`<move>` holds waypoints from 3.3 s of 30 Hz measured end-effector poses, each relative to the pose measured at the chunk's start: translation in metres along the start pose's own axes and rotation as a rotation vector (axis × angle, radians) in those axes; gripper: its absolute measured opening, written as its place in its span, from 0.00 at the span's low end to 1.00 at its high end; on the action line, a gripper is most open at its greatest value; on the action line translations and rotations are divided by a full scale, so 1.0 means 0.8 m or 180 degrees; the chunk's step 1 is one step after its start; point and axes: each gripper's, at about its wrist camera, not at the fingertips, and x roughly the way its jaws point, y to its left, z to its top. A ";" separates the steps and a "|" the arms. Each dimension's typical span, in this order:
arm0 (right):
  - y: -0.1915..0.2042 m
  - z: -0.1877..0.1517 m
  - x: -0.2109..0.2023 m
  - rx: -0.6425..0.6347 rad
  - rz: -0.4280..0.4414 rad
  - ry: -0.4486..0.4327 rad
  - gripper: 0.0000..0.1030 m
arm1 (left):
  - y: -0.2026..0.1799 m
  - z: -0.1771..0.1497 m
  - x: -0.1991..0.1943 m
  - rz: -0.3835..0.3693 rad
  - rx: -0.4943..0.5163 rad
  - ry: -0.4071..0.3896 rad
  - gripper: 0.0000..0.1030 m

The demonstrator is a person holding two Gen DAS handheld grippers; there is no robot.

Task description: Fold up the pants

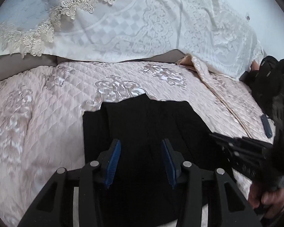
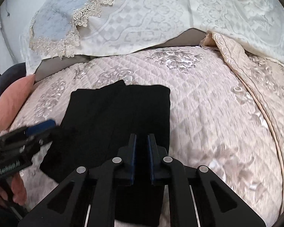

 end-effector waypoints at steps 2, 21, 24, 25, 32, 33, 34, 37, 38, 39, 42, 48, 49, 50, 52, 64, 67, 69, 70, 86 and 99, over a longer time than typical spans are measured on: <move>-0.001 0.002 0.009 -0.0024 -0.0007 0.0028 0.11 | 0.002 0.005 0.018 0.0064 0.0001 0.0072 0.46; -0.001 -0.020 -0.013 -0.0039 0.0089 0.0002 0.32 | 0.015 -0.025 -0.004 0.0165 -0.0090 0.0109 0.49; -0.003 -0.035 -0.028 0.0000 0.0065 -0.0016 0.39 | 0.022 -0.045 -0.019 0.0157 -0.0173 0.0127 0.49; -0.004 -0.040 -0.030 0.0022 0.0074 -0.0001 0.41 | 0.025 -0.051 -0.022 0.0164 -0.0188 0.0133 0.49; -0.025 -0.070 -0.036 0.0251 0.0116 0.0139 0.57 | 0.037 -0.081 -0.047 0.0239 -0.0274 0.0131 0.52; -0.026 -0.071 -0.039 0.0260 0.0110 0.0135 0.57 | 0.038 -0.082 -0.051 0.0266 -0.0287 0.0132 0.51; -0.026 -0.072 -0.041 0.0260 0.0105 0.0135 0.57 | 0.039 -0.083 -0.054 0.0292 -0.0296 0.0130 0.51; -0.024 -0.074 -0.053 0.0244 0.0078 0.0111 0.57 | 0.037 -0.084 -0.066 0.0372 -0.0317 0.0129 0.51; -0.023 -0.073 -0.056 0.0245 0.0081 0.0098 0.57 | 0.036 -0.083 -0.071 0.0370 -0.0322 0.0113 0.51; -0.022 -0.072 -0.059 0.0246 0.0086 0.0085 0.57 | 0.034 -0.082 -0.075 0.0361 -0.0329 0.0096 0.51; -0.022 -0.069 -0.067 0.0256 0.0144 0.0046 0.57 | 0.030 -0.080 -0.082 0.0333 -0.0333 0.0061 0.51; -0.025 -0.063 -0.064 0.0303 0.0208 0.0051 0.57 | 0.027 -0.071 -0.078 0.0312 -0.0316 0.0062 0.51; -0.026 -0.063 -0.063 0.0313 0.0222 0.0054 0.57 | 0.028 -0.070 -0.077 0.0304 -0.0310 0.0058 0.52; -0.028 -0.061 -0.061 0.0316 0.0232 0.0056 0.57 | 0.028 -0.068 -0.073 0.0294 -0.0301 0.0061 0.53; -0.030 -0.058 -0.055 0.0312 0.0244 0.0066 0.57 | 0.030 -0.067 -0.067 0.0294 -0.0302 0.0078 0.53; -0.054 -0.023 -0.001 0.0375 0.0407 0.0172 0.57 | 0.083 -0.046 -0.001 -0.0045 -0.0767 0.0242 0.64; -0.054 -0.021 0.014 0.0382 0.0449 0.0233 0.57 | 0.085 -0.041 0.006 -0.0172 -0.0832 0.0238 0.64; -0.055 -0.018 0.020 0.0397 0.0476 0.0232 0.57 | 0.084 -0.037 0.014 -0.0285 -0.0862 0.0258 0.65; -0.055 -0.016 0.022 0.0399 0.0485 0.0225 0.57 | 0.082 -0.035 0.018 -0.0319 -0.0864 0.0262 0.67; -0.041 -0.015 0.049 0.0488 0.0829 0.0376 0.44 | 0.066 -0.039 0.028 -0.0277 -0.0747 0.0220 0.60; -0.005 0.003 0.009 0.0344 0.0836 0.0134 0.18 | 0.043 -0.011 -0.024 -0.0197 -0.0561 -0.0027 0.19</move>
